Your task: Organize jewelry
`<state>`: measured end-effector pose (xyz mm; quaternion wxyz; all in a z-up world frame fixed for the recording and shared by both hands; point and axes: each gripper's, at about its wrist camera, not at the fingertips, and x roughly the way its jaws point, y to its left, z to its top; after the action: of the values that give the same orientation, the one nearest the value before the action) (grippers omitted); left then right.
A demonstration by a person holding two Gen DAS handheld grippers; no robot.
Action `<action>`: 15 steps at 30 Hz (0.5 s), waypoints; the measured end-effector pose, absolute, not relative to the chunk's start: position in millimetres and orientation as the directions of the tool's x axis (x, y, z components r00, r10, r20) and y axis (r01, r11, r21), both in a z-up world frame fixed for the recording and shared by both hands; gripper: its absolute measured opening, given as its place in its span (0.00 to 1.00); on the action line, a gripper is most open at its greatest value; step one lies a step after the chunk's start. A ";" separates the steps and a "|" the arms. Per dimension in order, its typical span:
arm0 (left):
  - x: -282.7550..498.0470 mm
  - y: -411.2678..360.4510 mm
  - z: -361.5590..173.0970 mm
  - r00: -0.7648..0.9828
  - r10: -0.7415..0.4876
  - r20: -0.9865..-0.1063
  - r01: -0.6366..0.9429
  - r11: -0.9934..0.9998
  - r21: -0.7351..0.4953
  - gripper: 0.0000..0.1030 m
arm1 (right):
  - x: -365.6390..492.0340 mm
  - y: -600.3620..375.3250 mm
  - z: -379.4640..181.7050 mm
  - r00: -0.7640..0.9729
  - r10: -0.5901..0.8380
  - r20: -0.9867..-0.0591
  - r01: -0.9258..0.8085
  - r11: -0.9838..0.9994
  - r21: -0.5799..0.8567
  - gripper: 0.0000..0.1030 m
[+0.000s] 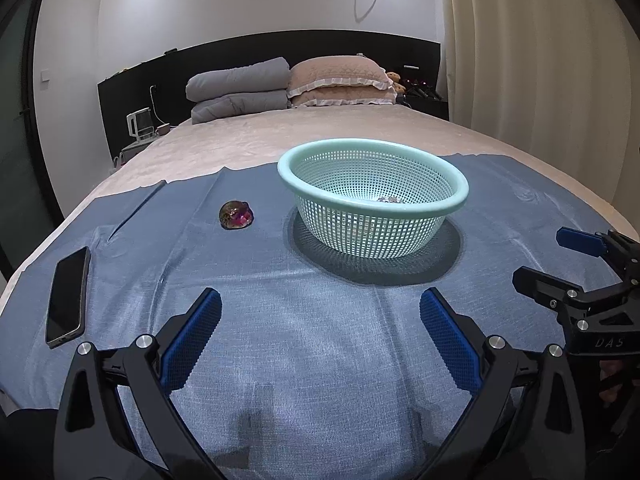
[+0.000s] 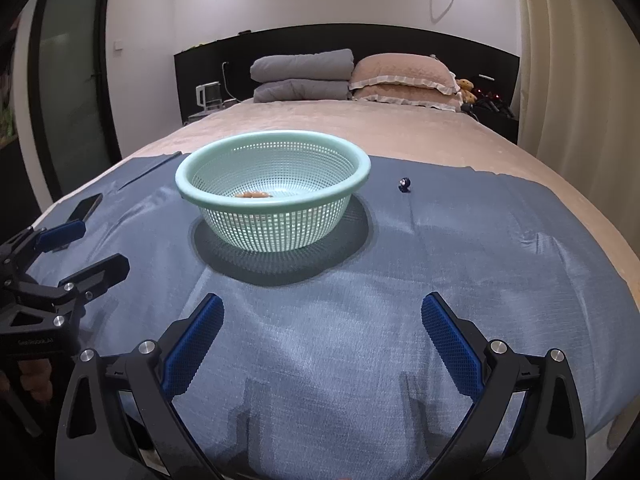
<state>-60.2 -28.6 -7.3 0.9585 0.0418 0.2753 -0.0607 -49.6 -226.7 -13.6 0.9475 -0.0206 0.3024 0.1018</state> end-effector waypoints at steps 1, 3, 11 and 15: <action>-59.8 -28.4 -7.7 0.838 -0.094 -0.537 0.140 0.989 0.046 0.95 | -49.4 -226.4 -14.2 0.795 0.179 -0.580 -0.205 0.978 0.021 0.93; -59.2 -28.0 -8.5 0.836 -0.097 -0.540 0.142 0.989 0.042 0.95 | -47.7 -225.7 -15.6 0.787 0.179 -0.590 -0.204 0.979 0.024 0.93; -59.6 -31.5 -10.1 0.828 -0.107 -0.551 0.160 0.986 0.050 0.95 | -43.7 -227.2 -20.1 0.770 0.167 -0.615 -0.184 0.982 0.036 0.92; -59.7 -32.8 -10.4 0.827 -0.108 -0.551 0.164 0.985 0.053 0.95 | -43.5 -226.4 -19.7 0.771 0.168 -0.614 -0.187 0.982 0.033 0.92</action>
<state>-59.7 -32.8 -10.4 0.9546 0.0491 0.2851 -0.0711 -43.5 -226.4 -19.7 0.9410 -0.0152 0.3247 0.0943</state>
